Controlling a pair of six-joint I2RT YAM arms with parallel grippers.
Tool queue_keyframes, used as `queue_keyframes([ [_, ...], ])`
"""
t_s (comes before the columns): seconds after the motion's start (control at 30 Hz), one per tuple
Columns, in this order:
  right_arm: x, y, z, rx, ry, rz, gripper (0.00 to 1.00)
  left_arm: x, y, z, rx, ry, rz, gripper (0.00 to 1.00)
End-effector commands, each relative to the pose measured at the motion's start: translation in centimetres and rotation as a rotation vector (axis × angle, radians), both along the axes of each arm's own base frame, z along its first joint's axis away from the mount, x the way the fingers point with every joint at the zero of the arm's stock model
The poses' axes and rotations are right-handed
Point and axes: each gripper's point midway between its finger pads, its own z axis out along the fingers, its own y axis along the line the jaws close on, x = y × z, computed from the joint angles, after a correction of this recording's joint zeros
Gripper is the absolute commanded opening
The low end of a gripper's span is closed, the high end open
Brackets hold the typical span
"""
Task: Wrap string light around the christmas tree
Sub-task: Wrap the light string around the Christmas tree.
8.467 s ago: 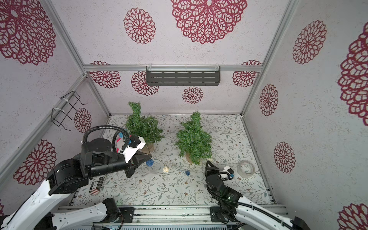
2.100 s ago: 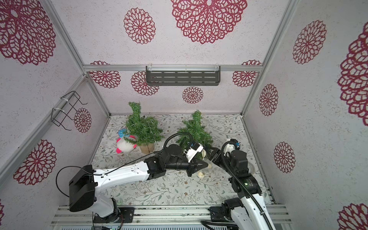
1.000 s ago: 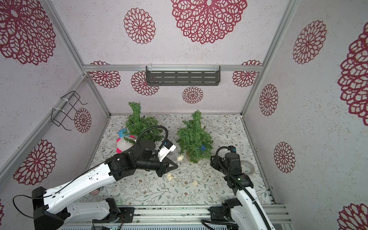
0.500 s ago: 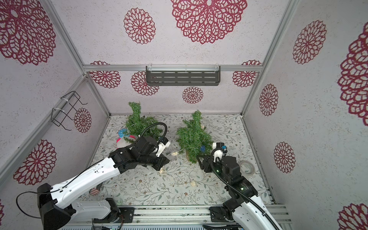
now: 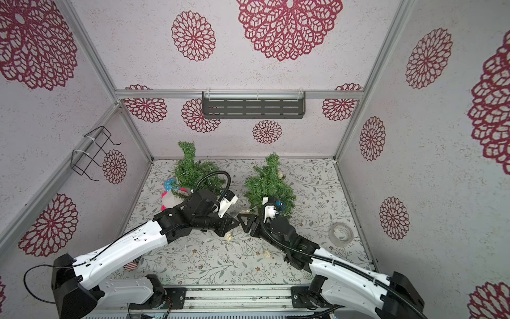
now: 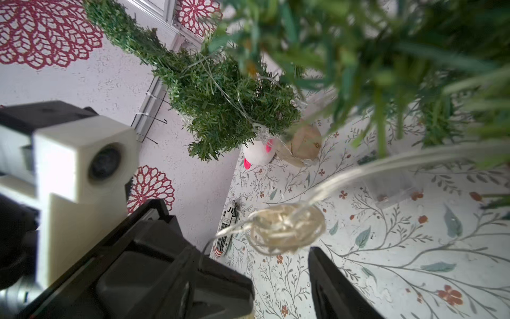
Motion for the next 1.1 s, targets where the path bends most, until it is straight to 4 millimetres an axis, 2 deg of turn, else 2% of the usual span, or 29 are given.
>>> queue_keyframes([
  [0.0, 1.5, 0.5, 4.2, 0.222, -0.004, -0.104, 0.62, -0.1, -0.5, 1.9, -0.082, -0.036, -0.012, 0.00],
  [0.17, 1.7, 1.8, 4.7, 0.256, 0.004, -0.114, 0.49, 0.0, -0.5, 1.8, -0.101, -0.058, -0.008, 0.00],
  [0.27, 1.8, 2.2, 5.1, 0.282, 0.010, -0.118, 0.32, 0.1, -0.4, 1.6, -0.097, -0.056, 0.003, 0.03],
  [0.33, 2.1, 2.0, 5.1, 0.300, 0.016, -0.141, 0.19, 0.1, 0.0, 1.5, -0.095, -0.060, 0.015, 0.15],
  [0.4, 2.3, 1.5, 5.2, 0.301, 0.014, -0.169, 0.11, -0.4, 1.0, 1.6, -0.102, -0.061, 0.038, 0.32],
  [0.53, 2.6, 1.1, 6.4, 0.287, -0.021, -0.191, 0.04, -1.7, 4.6, -0.8, -0.145, -0.026, 0.194, 0.64],
  [0.63, 2.8, 1.1, 7.1, 0.289, -0.033, -0.196, 0.01, -2.3, 6.1, -1.5, -0.264, -0.027, 0.277, 0.79],
  [0.8, 3.0, 1.2, 8.6, 0.296, -0.053, -0.201, 0.00, -1.9, 5.5, -1.9, -0.337, -0.272, 0.283, 0.84],
  [0.93, 3.0, 1.5, 10.0, 0.321, -0.070, -0.191, 0.00, -0.7, 3.1, -2.1, -0.323, -0.453, 0.238, 0.85],
  [1.07, 3.0, 1.7, 10.7, 0.337, -0.075, -0.184, 0.00, 0.9, 0.9, -2.7, -0.321, -0.531, 0.232, 0.83],
])
